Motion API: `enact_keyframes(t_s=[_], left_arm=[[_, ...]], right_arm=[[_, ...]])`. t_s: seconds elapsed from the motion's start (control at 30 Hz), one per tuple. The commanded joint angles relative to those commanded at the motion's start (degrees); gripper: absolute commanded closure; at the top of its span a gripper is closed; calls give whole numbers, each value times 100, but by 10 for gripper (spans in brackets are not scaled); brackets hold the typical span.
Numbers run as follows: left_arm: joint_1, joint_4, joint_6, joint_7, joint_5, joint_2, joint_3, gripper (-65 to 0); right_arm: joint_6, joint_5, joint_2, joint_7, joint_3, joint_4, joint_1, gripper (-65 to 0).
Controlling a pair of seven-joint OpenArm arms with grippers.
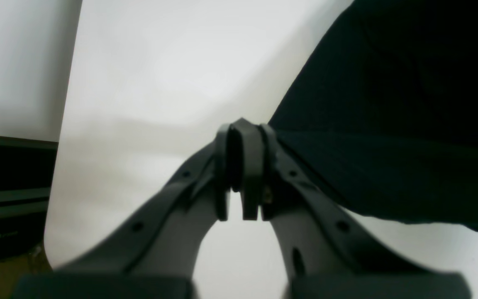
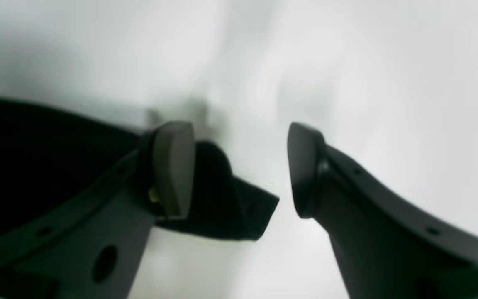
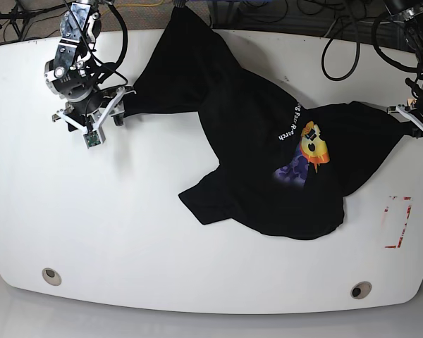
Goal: Fold the T-shirt properly
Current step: 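Release the shirt with the right gripper and raise it, then lower the right gripper to the shirt's hem edge and grasp it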
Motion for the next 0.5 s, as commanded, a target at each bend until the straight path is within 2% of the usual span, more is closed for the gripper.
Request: enact_keyframes(t_s=[0.13,0.27,0.5], left_arm=[[-9,0,0,123,0,0,0,-269],[-18,0,0,123,0,0,0,-393],[-35,0,9,123,-9,0,0,-410]], right_arm=[[0,0,-9,0,-9,-18,193,-342],[0,9,-62,0,-97,-141,492,-342],[-9,-53,-114,0,-536,-844,1292,-346]])
